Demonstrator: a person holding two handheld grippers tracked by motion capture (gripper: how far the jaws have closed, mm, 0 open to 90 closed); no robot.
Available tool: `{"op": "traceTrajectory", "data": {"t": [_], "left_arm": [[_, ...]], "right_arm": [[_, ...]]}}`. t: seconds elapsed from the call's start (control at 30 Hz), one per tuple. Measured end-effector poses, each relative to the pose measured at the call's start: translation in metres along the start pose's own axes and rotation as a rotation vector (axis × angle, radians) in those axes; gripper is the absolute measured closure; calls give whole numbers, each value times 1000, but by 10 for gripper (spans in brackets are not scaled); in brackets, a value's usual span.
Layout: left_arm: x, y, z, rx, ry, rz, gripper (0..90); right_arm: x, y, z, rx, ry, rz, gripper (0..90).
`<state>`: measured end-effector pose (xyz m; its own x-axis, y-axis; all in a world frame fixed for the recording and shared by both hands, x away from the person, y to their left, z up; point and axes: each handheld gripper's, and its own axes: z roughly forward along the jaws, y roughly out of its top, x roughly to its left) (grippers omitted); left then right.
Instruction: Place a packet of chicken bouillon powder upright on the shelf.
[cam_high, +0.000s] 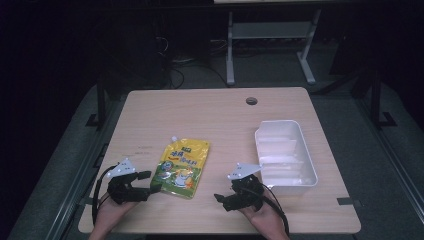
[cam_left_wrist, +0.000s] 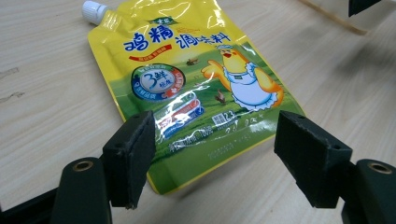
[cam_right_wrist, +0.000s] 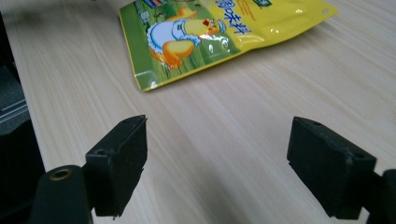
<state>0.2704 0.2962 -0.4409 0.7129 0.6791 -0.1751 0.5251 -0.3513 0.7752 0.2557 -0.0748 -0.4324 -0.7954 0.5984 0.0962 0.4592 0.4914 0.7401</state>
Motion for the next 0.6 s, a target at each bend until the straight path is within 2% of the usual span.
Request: {"op": "traceTrajectory", "data": {"t": [0.17, 0.23, 0.3, 0.37, 0.4, 0.43, 0.5, 0.53, 0.6], "left_arm": [[-1, 2, 4, 4, 0, 3, 305], [-1, 3, 6, 5, -2, 7, 319], [-2, 5, 8, 10, -2, 11, 323], [-2, 6, 9, 10, -12, 13, 343], [-2, 6, 10, 9, -25, 7, 343], [-1, 7, 10, 3, -50, -10, 344], [-2, 8, 11, 3, -46, -5, 348], [-1, 10, 13, 6, -34, 4, 371], [0, 11, 14, 8, -29, 7, 380]], "right_arm": [[-2, 12, 5, 7, 11, 2, 193], [-4, 23, 12, 13, 21, 9, 189], [-5, 28, 14, 13, 23, 14, 189], [-10, 41, 23, 7, 38, 39, 190], [-10, 41, 23, 7, 38, 39, 190], [-15, 51, 28, 9, 43, 54, 196], [-17, 55, 30, 11, 44, 61, 199], [-21, 65, 34, 21, 30, 76, 202], [-22, 70, 35, 20, 25, 77, 204]]}}
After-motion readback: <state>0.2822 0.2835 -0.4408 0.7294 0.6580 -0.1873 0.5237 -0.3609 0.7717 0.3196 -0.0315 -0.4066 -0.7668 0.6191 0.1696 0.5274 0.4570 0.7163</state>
